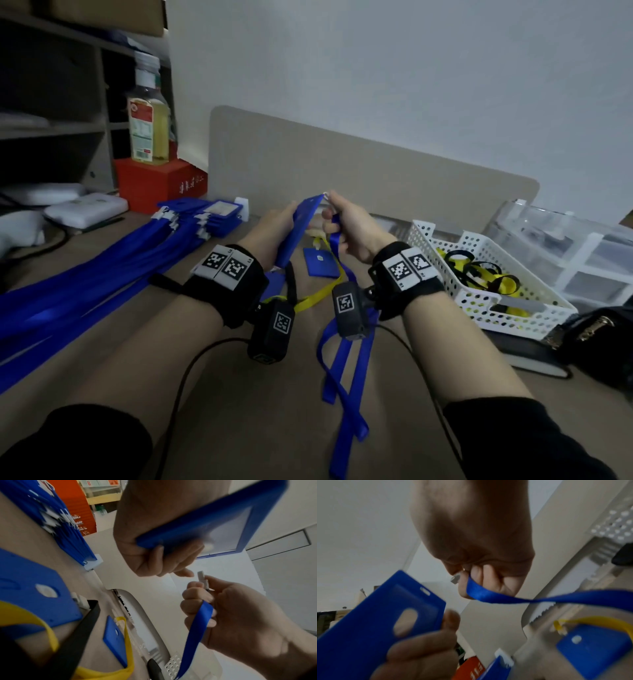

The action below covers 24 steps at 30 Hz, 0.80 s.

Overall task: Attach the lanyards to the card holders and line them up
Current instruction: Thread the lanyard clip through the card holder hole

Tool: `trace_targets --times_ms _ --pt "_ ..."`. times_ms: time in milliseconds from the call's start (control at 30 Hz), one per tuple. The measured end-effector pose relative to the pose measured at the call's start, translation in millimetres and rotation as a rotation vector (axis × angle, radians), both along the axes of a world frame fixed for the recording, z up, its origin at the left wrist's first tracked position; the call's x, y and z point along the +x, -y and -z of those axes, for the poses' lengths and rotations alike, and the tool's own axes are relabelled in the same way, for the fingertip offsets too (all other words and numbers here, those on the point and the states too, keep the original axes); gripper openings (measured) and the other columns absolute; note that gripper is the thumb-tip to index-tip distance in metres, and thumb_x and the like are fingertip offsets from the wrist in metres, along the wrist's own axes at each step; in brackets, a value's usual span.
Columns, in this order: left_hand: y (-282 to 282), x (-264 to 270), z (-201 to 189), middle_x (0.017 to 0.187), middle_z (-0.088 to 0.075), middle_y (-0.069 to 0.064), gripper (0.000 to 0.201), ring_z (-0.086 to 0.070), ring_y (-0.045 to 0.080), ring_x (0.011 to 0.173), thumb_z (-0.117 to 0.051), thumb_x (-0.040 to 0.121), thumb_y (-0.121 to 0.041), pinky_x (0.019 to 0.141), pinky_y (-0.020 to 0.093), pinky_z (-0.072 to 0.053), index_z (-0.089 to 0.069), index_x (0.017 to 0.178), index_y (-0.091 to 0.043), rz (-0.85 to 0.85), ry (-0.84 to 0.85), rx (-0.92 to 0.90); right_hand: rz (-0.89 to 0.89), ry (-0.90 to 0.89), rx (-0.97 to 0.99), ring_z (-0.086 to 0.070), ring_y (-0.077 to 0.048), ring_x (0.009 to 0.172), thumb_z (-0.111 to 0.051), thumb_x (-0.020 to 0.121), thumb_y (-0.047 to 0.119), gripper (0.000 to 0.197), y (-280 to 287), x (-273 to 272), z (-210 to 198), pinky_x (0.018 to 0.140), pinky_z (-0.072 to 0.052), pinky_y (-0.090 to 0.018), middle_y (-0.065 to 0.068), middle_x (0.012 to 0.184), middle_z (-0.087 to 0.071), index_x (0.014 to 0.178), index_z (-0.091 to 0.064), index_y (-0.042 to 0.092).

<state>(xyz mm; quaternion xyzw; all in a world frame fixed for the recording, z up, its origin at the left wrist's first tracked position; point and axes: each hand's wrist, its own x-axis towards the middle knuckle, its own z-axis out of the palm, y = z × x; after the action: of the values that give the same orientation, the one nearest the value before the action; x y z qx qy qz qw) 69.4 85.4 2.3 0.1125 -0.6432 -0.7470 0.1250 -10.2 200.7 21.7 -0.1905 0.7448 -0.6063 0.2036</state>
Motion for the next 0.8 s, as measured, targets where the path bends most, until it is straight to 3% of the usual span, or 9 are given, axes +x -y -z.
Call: trace_targets --times_ms 100,233,400,500,567,800 --pt "7.8 6.4 5.3 0.055 -0.05 0.002 0.039 -0.046 0.013 0.04 -0.038 0.102 -0.035 0.042 0.019 -0.032 -0.056 0.075 -0.014 -0.052 0.015 -0.013 -0.063 0.055 -0.034 -0.018 -0.008 0.039 -0.034 0.098 0.051 0.042 13.7 10.3 21.4 0.036 -0.012 -0.013 0.007 0.056 -0.03 0.067 -0.04 0.023" --pt "14.8 18.2 10.9 0.035 -0.046 -0.005 0.044 -0.041 0.009 0.029 -0.045 0.097 -0.012 0.032 0.011 -0.027 -0.056 0.054 -0.012 -0.041 -0.01 -0.075 -0.107 0.076 -0.161 -0.019 -0.008 0.041 -0.034 0.101 0.031 0.025 25.9 20.3 40.2 0.038 -0.013 -0.018 0.007 0.06 -0.034 0.079 -0.041 0.02" --pt "19.2 23.7 17.8 0.037 -0.049 -0.009 0.023 -0.043 0.001 0.029 -0.044 0.102 -0.023 0.032 0.01 -0.031 -0.058 0.09 -0.01 -0.027 -0.057 -0.103 -0.024 0.045 -0.241 -0.022 -0.008 0.042 -0.04 0.099 0.03 0.021 33.0 22.3 55.4 0.039 -0.019 -0.019 0.007 0.06 -0.038 0.082 -0.044 0.02" --pt "16.1 21.3 20.3 0.06 -0.061 0.001 0.021 -0.053 0.0 0.038 -0.051 0.1 -0.02 0.038 0.011 -0.039 -0.062 0.109 -0.005 -0.026 -0.09 -0.114 -0.014 0.119 -0.281 -0.024 -0.011 0.048 -0.043 0.097 0.027 0.023 36.2 25.3 59.3 0.05 -0.016 -0.025 0.005 0.058 -0.04 0.076 -0.049 0.02" --pt "15.0 19.1 22.1 0.075 -0.065 0.005 0.024 -0.061 0.003 0.049 -0.054 0.098 -0.021 0.044 0.014 -0.044 -0.064 0.112 -0.005 -0.048 -0.09 -0.143 -0.01 0.128 -0.288 -0.025 -0.013 0.053 -0.043 0.096 0.026 0.021 38.4 25.5 60.6 0.054 -0.015 -0.028 0.001 0.061 -0.041 0.077 -0.052 0.019" --pt "20.6 12.4 27.0 0.091 -0.072 0.007 0.024 -0.068 0.014 0.077 -0.063 0.092 -0.027 0.061 0.021 -0.056 -0.07 0.106 -0.008 -0.062 -0.109 -0.224 -0.026 0.191 -0.375 -0.027 -0.012 0.053 -0.035 0.102 0.04 0.035 39.2 27.7 64.1 0.052 -0.015 -0.025 -0.001 0.062 -0.037 0.084 -0.054 0.017"
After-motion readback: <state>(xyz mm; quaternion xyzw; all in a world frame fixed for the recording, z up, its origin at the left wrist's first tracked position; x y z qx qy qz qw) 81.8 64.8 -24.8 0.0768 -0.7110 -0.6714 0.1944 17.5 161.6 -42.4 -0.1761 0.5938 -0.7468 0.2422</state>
